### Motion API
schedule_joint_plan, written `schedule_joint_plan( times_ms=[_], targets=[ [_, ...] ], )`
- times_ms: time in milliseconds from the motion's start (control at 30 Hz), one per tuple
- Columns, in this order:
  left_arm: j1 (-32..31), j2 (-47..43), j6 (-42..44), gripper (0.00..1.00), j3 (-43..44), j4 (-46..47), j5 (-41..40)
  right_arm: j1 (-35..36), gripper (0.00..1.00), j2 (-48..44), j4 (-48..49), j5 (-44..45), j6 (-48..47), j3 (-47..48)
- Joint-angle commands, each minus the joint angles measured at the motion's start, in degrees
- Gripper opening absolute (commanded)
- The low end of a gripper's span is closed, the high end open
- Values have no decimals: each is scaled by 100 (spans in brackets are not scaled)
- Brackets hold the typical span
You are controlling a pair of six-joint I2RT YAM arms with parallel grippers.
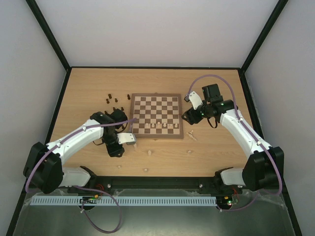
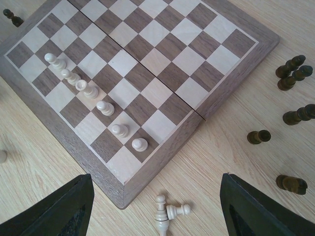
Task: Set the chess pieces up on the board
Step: Pick up the chess piece at the center of the board.
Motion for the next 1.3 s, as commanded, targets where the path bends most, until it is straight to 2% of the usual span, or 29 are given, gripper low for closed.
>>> schedule_joint_plan(
  times_ms=[0, 267, 633, 1267],
  targets=[
    [-96, -168, -293, 52, -266, -67, -181, -17, 71, 106, -179, -29, 35, 111],
    [-216, -312, -506, 52, -469, -73, -278, -18, 71, 133, -179, -35, 34, 130],
    [-505, 47, -419, 52, -387, -371, -276, -20, 71, 163, -178, 7, 42, 117],
    [-591, -475, -521, 50, -166, -470, -450, -18, 71, 252, -359, -329, -130, 161]
  ],
)
